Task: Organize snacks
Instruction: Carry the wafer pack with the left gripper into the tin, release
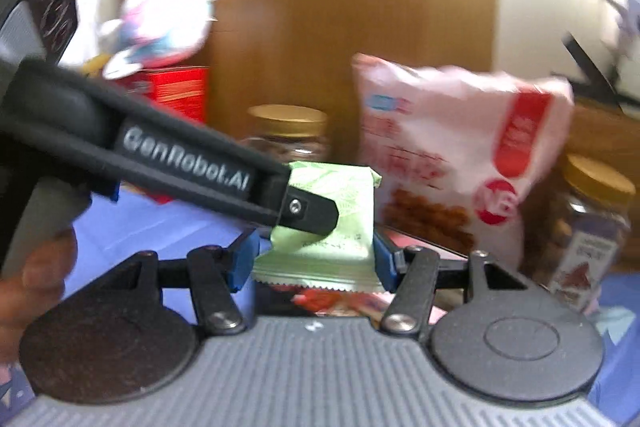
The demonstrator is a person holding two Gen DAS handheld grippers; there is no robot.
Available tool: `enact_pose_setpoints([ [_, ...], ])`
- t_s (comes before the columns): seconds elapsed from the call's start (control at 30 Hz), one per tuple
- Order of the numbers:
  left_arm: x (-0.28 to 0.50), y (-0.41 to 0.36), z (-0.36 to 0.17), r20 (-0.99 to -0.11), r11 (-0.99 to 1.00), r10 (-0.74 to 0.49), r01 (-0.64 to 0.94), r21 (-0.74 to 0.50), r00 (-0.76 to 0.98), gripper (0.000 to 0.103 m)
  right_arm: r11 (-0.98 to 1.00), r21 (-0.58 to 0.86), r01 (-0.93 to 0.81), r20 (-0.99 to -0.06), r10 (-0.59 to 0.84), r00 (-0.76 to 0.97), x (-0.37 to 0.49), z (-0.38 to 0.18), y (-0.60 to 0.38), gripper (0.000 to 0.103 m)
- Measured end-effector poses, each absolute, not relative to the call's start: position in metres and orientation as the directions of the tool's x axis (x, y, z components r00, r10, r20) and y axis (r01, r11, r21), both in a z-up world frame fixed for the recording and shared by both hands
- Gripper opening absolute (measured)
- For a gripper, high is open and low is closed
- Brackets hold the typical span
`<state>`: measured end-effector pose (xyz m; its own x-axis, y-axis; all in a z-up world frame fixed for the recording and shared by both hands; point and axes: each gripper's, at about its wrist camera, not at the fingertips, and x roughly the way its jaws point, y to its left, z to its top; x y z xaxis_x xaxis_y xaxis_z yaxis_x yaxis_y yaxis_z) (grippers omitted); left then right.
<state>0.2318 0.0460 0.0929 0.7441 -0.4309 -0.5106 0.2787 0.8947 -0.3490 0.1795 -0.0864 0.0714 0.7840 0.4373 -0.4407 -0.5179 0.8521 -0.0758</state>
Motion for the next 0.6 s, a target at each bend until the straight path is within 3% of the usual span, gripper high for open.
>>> enact_pose_setpoints([
  [0.27, 0.253, 0.032, 0.063, -0.567, 0.935, -0.340, 0.207, -0.287, 0.750, 0.036, 0.863, -0.072, -0.500, -0.531, 0.391, 0.752, 0.220, 0.042, -0.086, 0.064],
  [0.4, 0.250, 0.040, 0.064, -0.564, 0.949, -0.298, 0.174, -0.263, 0.770, 0.044, 0.864, -0.068, -0.498, -0.523, 0.394, 0.755, 0.217, 0.037, -0.081, 0.066],
  [0.6, 0.214, 0.054, 0.086, -0.492, 0.944, -0.302, 0.185, -0.273, 0.817, 0.049, 0.879, -0.040, -0.476, -0.459, 0.407, 0.790, 0.194, 0.055, -0.090, 0.069],
])
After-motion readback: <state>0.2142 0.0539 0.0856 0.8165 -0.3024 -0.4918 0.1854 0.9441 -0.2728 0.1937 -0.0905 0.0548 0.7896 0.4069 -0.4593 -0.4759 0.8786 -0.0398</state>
